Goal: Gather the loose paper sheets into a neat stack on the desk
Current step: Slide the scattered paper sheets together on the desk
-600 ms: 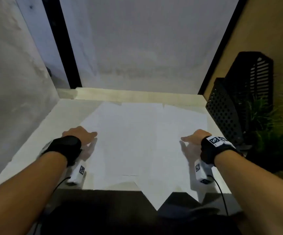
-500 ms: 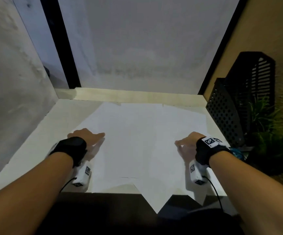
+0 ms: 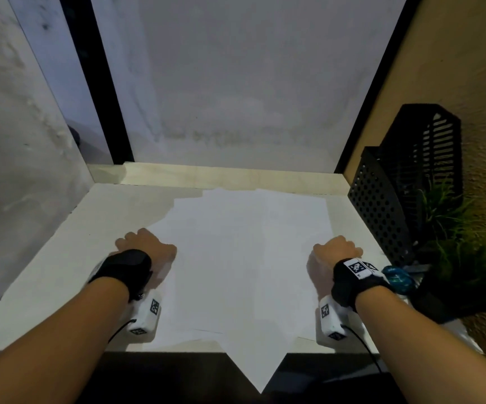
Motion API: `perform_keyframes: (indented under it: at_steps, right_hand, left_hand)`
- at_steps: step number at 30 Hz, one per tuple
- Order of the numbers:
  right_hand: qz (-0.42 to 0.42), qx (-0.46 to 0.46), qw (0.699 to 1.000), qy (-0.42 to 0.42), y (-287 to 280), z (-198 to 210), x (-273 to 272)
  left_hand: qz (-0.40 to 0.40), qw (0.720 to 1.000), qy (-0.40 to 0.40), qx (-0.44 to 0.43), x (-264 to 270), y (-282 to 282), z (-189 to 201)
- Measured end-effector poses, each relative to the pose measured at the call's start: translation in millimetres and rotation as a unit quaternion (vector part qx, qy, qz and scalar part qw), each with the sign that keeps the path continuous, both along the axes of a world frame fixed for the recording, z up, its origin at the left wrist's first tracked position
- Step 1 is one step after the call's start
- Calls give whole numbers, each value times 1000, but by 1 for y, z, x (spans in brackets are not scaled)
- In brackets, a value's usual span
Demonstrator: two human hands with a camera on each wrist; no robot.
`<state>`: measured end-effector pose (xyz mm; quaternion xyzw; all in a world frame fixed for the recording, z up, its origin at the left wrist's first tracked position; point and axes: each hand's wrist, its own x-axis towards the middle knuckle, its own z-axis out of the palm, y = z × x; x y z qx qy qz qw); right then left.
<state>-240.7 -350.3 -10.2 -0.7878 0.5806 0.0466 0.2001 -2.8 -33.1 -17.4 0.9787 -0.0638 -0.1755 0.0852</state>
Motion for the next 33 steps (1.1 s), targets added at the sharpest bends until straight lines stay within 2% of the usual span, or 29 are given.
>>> perform_keyframes:
  at_steps: [3, 10, 13, 15, 21, 24, 28, 31, 33]
  right_hand:
    - [25, 9, 997, 71, 7, -6, -8]
    - [112, 7, 993, 48, 46, 1, -11]
    - [78, -12, 997, 12, 51, 5, -28]
    - [79, -13, 996, 36, 60, 8, -37]
    - [124, -13, 990, 66, 80, 7, -45]
    - [117, -45, 990, 57, 78, 3, -41]
    - [112, -78, 989, 52, 65, -2, -28]
    - [119, -75, 987, 71, 46, 2, -16]
    - [114, -47, 991, 50, 32, 4, -8]
  left_hand:
    - [-13, 999, 11, 37, -12, 0, -1]
    - [-97, 990, 96, -20, -36, 1, 1]
    - [-33, 998, 54, -24, -52, 19, 14]
    - [-16, 999, 38, -15, -63, 29, 20]
    - [-125, 990, 63, -5, -74, 24, -8]
    - [-130, 991, 12, 10, -89, 19, 0]
    - [-105, 992, -61, 34, -77, 2, -6]
    - [-86, 992, -81, 35, -60, -12, -9]
    - [-71, 993, -83, 39, -48, -22, -12]
